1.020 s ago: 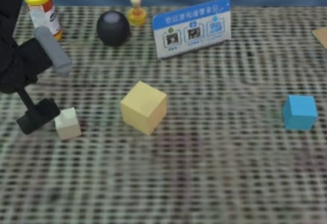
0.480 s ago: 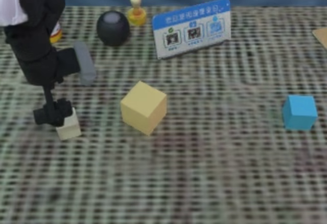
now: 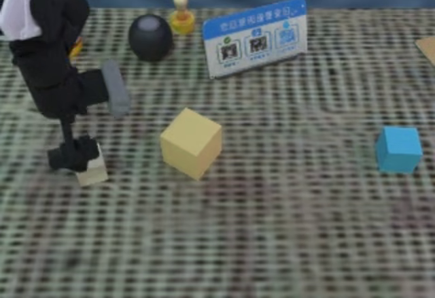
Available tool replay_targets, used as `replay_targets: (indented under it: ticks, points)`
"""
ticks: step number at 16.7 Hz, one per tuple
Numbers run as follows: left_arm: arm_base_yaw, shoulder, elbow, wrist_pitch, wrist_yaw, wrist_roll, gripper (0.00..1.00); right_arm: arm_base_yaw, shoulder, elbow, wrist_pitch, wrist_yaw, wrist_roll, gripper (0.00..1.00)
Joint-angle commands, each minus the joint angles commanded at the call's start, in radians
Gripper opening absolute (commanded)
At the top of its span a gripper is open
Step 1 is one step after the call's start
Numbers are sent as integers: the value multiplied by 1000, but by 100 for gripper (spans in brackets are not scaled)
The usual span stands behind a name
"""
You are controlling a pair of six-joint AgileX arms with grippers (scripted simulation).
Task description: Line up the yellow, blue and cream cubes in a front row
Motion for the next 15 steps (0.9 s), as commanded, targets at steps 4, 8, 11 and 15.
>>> replay_targets:
  ticks: [4,8,11,15]
  points:
    - [-1,76,-74,157,1,1,100,0,0,0,0,0,0,100]
    - [-1,134,-128,264,1,2,100,0,0,0,0,0,0,100]
    - [-1,135,-129,266,1,2,100,0,0,0,0,0,0,100]
    - [-1,135,-129,266,1,2,77,0,0,0,0,0,0,100]
